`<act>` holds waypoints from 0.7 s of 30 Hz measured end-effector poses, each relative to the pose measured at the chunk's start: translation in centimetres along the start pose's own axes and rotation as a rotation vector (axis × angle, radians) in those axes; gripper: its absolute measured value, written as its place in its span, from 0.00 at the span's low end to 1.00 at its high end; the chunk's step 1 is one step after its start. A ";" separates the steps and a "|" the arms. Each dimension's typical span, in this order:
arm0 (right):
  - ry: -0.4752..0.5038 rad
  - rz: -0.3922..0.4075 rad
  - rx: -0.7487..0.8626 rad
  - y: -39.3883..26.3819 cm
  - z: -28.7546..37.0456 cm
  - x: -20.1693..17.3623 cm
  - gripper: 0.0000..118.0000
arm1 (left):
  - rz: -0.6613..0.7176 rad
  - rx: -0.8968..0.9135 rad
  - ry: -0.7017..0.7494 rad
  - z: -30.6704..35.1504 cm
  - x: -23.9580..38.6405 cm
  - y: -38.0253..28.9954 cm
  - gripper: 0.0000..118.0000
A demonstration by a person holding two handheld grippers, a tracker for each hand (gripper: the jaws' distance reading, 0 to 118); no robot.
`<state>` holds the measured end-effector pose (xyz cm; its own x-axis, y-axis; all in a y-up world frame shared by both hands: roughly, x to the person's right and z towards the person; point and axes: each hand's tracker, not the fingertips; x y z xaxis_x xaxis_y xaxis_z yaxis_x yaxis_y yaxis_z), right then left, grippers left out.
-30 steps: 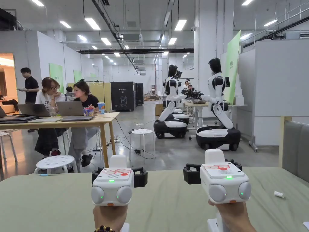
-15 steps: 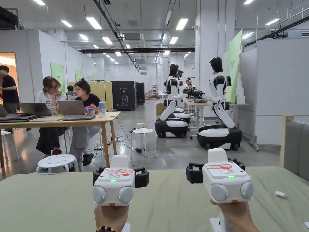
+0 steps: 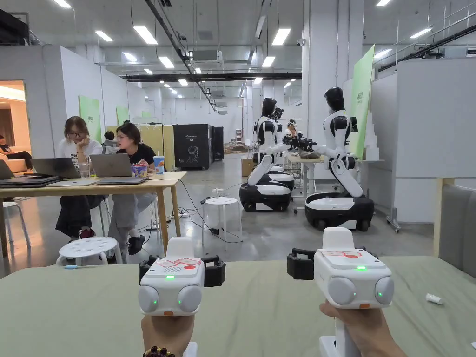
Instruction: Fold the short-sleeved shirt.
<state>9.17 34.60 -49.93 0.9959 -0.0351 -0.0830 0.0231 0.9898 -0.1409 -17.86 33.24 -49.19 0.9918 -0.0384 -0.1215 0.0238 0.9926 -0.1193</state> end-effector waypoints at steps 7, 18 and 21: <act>-0.088 0.027 0.020 0.8 1.2 -0.6 1.00 | -0.005 0.003 0.008 -0.5 -0.5 0.0 1.00; -0.155 0.142 0.013 0.2 1.8 -1.6 1.00 | -0.006 0.008 0.010 -0.4 -0.5 0.3 1.00; -0.144 0.104 0.017 0.7 2.2 -1.6 1.00 | -0.008 0.008 0.006 -0.4 -0.4 0.2 1.00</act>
<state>7.82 35.66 -47.72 0.9952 0.0868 0.0460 -0.0806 0.9892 -0.1220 -18.33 33.40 -49.60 0.9908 -0.0469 -0.1269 0.0325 0.9931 -0.1126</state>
